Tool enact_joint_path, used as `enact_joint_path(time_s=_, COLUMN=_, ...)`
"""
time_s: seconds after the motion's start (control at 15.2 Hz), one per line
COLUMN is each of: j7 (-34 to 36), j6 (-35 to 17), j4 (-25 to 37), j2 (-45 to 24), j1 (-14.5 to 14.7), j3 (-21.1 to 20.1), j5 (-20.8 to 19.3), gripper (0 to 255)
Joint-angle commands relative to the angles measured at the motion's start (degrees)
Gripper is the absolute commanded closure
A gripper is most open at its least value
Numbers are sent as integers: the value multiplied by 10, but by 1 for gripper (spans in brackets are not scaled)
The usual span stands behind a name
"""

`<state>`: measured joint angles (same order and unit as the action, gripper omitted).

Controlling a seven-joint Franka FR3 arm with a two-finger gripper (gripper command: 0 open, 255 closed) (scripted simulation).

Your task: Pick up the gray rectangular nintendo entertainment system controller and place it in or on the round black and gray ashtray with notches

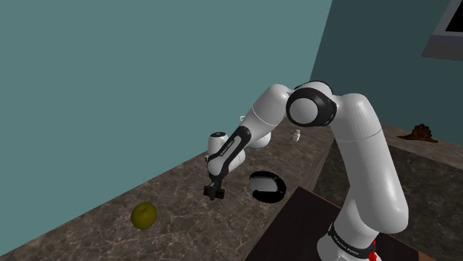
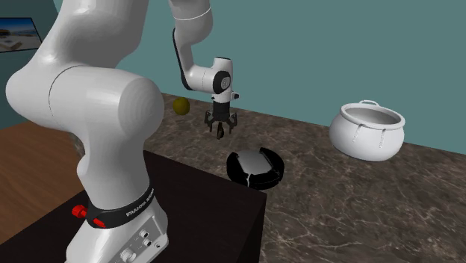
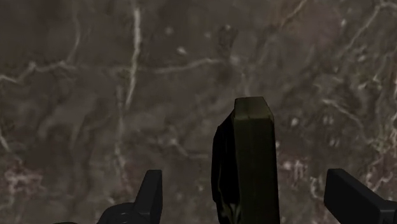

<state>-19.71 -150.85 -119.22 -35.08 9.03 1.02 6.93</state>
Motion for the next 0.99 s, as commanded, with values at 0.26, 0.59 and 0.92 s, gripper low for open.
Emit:
enact_joint_path(time_s=0.26, j7=0, j6=0, j4=0, j2=0, j1=0, j3=0, j5=0, gripper=255)
enact_joint_path(time_s=0.59, j7=0, j6=-1, j4=-2, j2=1, j1=0, j3=0, j5=0, gripper=255)
enact_joint_path(time_s=0.92, j7=2, j6=15, j4=-6, j2=22, j1=1, j3=2, j5=-2, gripper=255)
